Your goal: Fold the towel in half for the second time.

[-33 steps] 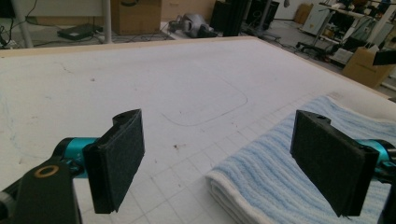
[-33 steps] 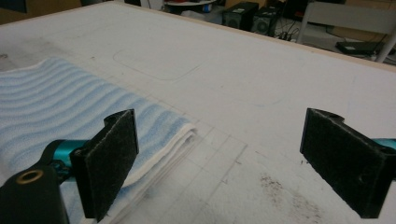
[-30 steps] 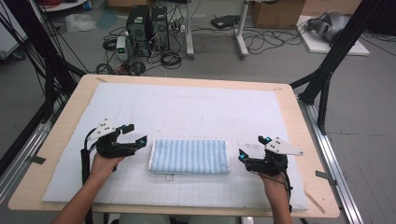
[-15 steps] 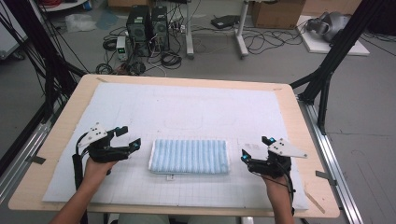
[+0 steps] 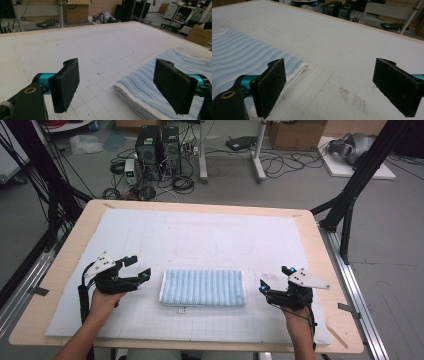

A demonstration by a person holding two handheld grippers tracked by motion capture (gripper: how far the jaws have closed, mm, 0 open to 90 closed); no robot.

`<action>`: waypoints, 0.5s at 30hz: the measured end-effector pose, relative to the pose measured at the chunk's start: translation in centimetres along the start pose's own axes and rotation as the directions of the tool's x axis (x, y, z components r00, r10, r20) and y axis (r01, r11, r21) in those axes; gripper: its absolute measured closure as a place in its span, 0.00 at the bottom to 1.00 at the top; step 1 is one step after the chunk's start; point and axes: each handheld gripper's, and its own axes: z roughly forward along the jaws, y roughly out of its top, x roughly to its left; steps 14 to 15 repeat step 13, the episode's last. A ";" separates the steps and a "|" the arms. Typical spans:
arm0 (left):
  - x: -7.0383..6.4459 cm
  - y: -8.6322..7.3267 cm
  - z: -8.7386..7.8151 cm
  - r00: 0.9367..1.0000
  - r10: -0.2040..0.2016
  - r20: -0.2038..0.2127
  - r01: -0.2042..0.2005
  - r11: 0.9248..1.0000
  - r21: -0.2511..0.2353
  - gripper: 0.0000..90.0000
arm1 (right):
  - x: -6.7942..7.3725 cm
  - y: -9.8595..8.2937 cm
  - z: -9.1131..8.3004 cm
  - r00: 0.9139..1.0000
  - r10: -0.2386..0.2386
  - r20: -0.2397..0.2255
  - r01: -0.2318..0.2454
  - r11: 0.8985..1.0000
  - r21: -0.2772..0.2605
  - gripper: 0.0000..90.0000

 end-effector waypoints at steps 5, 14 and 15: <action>0.0 -0.1 0.1 1.000 0.003 0.001 -0.003 1.000 0.009 0.24 | -0.1 0.0 0.0 1.000 0.000 0.000 0.000 1.000 0.003 0.12; 0.1 -0.2 0.2 1.000 -0.001 -0.005 0.001 1.000 0.006 0.25 | -0.2 -0.1 0.1 1.000 0.003 -0.002 -0.003 1.000 0.001 0.12; 0.1 -0.2 0.2 1.000 -0.001 -0.005 0.001 1.000 0.006 0.25 | -0.2 -0.1 0.1 1.000 0.003 -0.002 -0.003 1.000 0.001 0.12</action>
